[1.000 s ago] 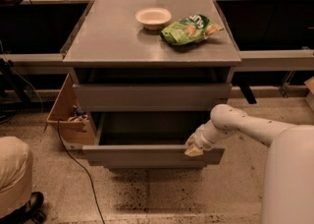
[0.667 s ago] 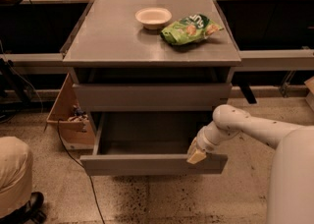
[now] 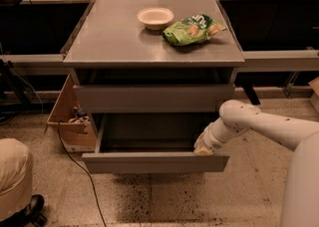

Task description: Open middle drawer

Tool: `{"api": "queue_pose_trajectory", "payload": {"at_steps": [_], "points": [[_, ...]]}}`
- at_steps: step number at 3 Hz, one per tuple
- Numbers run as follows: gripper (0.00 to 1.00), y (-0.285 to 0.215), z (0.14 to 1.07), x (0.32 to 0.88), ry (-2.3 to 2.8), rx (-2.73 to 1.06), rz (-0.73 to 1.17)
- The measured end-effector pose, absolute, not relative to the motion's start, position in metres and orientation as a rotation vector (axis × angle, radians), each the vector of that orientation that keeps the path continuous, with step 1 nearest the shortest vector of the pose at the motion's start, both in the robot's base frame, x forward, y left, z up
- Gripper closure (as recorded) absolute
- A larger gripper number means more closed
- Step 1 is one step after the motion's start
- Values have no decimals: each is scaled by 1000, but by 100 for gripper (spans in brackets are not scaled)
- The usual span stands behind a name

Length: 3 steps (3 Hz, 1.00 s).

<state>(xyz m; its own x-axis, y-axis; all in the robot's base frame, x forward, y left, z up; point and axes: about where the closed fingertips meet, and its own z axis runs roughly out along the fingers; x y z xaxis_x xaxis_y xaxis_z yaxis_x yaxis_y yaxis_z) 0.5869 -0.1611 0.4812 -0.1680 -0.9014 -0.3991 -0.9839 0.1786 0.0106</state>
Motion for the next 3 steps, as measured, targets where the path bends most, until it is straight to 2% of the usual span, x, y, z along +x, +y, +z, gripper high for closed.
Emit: {"api": "queue_pose_trajectory", "payload": {"at_steps": [1, 2, 3], "points": [[9, -165, 505, 594, 2155, -1800, 342], [12, -165, 511, 613, 2132, -1769, 330], [36, -157, 506, 638, 2102, -1687, 369]]}}
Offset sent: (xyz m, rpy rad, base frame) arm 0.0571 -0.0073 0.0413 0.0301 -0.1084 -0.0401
